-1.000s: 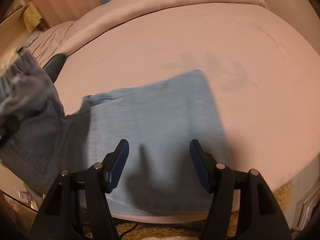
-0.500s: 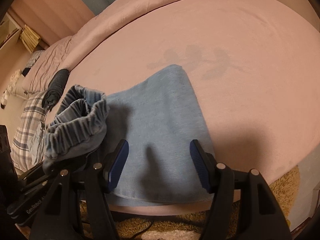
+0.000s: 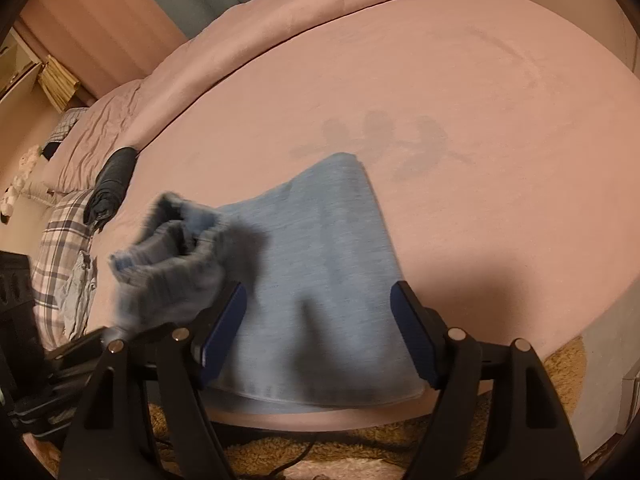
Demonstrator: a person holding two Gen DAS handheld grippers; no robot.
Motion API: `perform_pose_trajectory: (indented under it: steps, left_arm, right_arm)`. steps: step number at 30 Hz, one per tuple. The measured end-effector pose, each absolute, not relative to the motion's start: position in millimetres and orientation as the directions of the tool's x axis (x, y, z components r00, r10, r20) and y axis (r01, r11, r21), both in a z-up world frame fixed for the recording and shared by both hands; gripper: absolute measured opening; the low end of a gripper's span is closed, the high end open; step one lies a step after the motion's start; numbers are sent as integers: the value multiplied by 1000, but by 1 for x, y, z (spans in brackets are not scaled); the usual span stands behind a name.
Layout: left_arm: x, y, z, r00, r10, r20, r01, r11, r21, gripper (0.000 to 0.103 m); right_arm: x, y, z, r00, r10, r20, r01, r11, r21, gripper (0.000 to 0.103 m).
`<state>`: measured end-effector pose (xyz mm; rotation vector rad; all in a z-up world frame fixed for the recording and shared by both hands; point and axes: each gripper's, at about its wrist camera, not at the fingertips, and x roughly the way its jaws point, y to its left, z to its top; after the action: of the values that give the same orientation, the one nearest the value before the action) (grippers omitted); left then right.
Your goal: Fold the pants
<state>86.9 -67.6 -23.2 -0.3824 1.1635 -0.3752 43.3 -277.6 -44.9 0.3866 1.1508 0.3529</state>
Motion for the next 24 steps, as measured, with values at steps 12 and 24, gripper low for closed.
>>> perform_pose_trajectory:
  steps: [12, 24]
  left_arm:
    - [70, -27, -10, 479, -259, -839, -36, 949, -313, 85]
    - [58, 26, -35, 462, -153, -874, -220, 934, -280, 85]
  right_arm:
    - [42, -264, -43, 327, 526, -785, -99, 845, 525, 79]
    - [43, -243, -31, 300, 601, -741, -145, 796, 587, 91]
